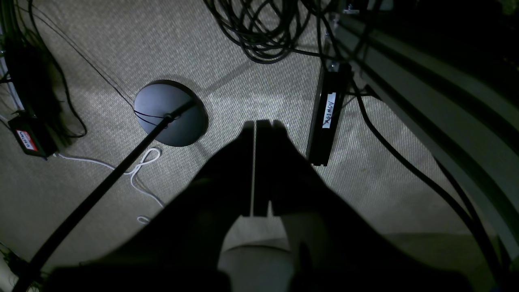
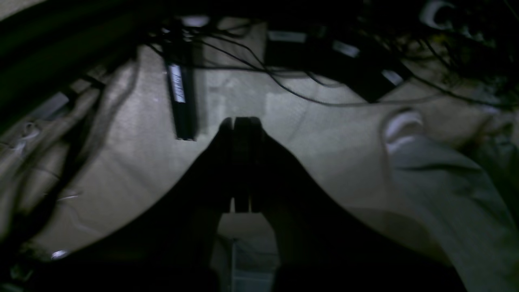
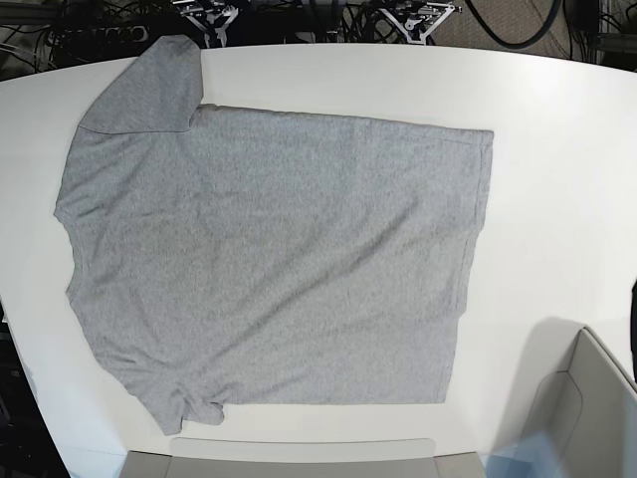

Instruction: Fold the T-shirt properly

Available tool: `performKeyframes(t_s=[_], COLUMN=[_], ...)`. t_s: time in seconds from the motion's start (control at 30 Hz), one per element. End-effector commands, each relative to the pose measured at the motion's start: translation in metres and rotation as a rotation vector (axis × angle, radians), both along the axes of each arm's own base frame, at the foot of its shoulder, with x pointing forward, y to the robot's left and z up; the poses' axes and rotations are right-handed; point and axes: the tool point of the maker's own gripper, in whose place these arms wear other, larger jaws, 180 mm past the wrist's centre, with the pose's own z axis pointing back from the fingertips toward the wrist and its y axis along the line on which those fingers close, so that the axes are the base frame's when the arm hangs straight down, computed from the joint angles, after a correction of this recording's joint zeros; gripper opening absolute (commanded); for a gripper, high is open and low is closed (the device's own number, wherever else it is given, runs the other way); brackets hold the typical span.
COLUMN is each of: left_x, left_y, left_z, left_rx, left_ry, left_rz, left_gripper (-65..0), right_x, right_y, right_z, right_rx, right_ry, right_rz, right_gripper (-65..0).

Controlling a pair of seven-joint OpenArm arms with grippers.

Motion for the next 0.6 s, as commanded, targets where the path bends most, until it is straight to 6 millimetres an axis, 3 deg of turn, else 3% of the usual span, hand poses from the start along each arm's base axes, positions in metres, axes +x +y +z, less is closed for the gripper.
performKeyframes(t_s=[0.0,0.1,0.3,0.4,0.57], left_x=[0.001,-0.012,-0.036,-0.040,-0.046], left_y=[0.006,0.023,0.023,0.032,0.024], left_z=[0.001,0.004,0.027,0.048,0.099], left_rx=[0.014,0.044,0.055,0.073,0.069], left_ry=[-0.019,-0.090,-0.344,-0.497,-0.798], left_rz=[0.000,-0.016,-0.071,-0.109,-0.166], left_gripper=[-65.0,-65.0,-65.0,-65.0,-65.0], right_x=[-0.008,-0.020,-0.045,-0.050,-0.055], right_y=[0.001,-0.018,-0.041,-0.047,-0.048], right_z=[0.001,0.005,0.025,0.042,0.074], right_rx=[0.005,-0.022,-0.059,-0.068,-0.064], right_ry=[-0.017,-0.111,-0.302,-0.427,-0.633], right_rz=[-0.025,-0.074,-0.079,-0.069,-0.060], right_gripper=[-65.0,-65.0,-65.0,-65.0,-65.0])
